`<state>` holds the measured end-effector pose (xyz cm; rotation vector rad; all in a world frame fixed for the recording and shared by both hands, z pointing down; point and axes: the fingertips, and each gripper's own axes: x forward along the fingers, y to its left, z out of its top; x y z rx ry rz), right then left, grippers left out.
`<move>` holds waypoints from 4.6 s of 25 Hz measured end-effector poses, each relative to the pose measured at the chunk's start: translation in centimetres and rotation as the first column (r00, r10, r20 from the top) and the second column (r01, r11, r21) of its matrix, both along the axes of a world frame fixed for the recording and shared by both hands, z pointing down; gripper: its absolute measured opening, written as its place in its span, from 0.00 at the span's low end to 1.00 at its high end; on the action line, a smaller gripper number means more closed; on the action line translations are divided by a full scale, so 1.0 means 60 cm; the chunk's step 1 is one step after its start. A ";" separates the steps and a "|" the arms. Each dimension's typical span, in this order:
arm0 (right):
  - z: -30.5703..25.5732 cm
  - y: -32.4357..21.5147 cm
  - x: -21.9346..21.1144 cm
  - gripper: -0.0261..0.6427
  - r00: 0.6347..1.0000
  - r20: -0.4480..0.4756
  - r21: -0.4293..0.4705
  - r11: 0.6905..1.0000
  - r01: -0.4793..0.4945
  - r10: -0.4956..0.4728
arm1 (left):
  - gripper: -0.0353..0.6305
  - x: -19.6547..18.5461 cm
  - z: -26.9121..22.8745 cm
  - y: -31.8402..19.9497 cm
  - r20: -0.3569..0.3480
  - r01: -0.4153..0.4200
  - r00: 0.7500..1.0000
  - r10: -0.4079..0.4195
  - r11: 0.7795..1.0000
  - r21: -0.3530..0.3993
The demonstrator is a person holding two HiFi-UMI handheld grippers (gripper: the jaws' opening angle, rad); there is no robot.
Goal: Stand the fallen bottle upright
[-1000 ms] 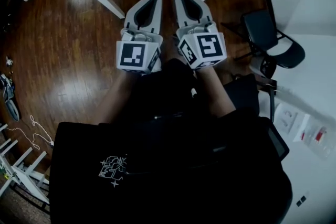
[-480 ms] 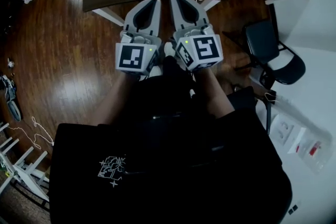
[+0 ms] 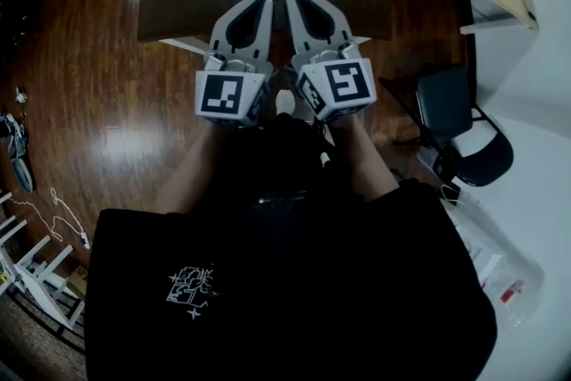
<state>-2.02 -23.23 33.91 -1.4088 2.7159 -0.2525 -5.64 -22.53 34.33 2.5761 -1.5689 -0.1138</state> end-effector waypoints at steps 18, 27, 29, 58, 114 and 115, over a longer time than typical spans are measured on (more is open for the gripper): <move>0.020 -0.099 -0.005 0.06 1.000 0.015 -0.038 0.999 0.003 -0.003 | 0.05 -0.011 0.044 -0.107 0.149 -0.054 0.987 0.055 0.998 -0.014; 0.041 -0.142 0.003 0.06 0.998 -0.008 -0.033 0.997 -0.064 0.064 | 0.05 -0.019 0.077 -0.146 0.213 -0.068 0.974 0.074 0.997 -0.035; 0.045 -0.157 0.003 0.06 0.997 -0.016 -0.023 0.997 -0.076 0.076 | 0.05 -0.018 0.094 -0.164 0.251 -0.082 0.964 0.088 0.996 -0.033; 0.182 -0.250 0.054 0.06 0.986 -0.101 -0.056 0.989 -0.140 0.134 | 0.47 0.054 0.520 -0.287 0.688 -0.226 0.236 0.687 0.727 -0.648; 0.215 -0.202 -0.002 0.06 0.996 -0.062 0.001 0.997 -0.072 0.072 | 0.50 -0.146 0.316 -0.321 0.020 0.243 0.969 -0.246 0.965 0.094; 0.211 -0.198 -0.005 0.06 0.995 -0.069 -0.006 0.998 -0.067 0.066 | 0.52 -0.150 0.319 -0.316 0.032 0.247 0.968 -0.250 0.966 0.081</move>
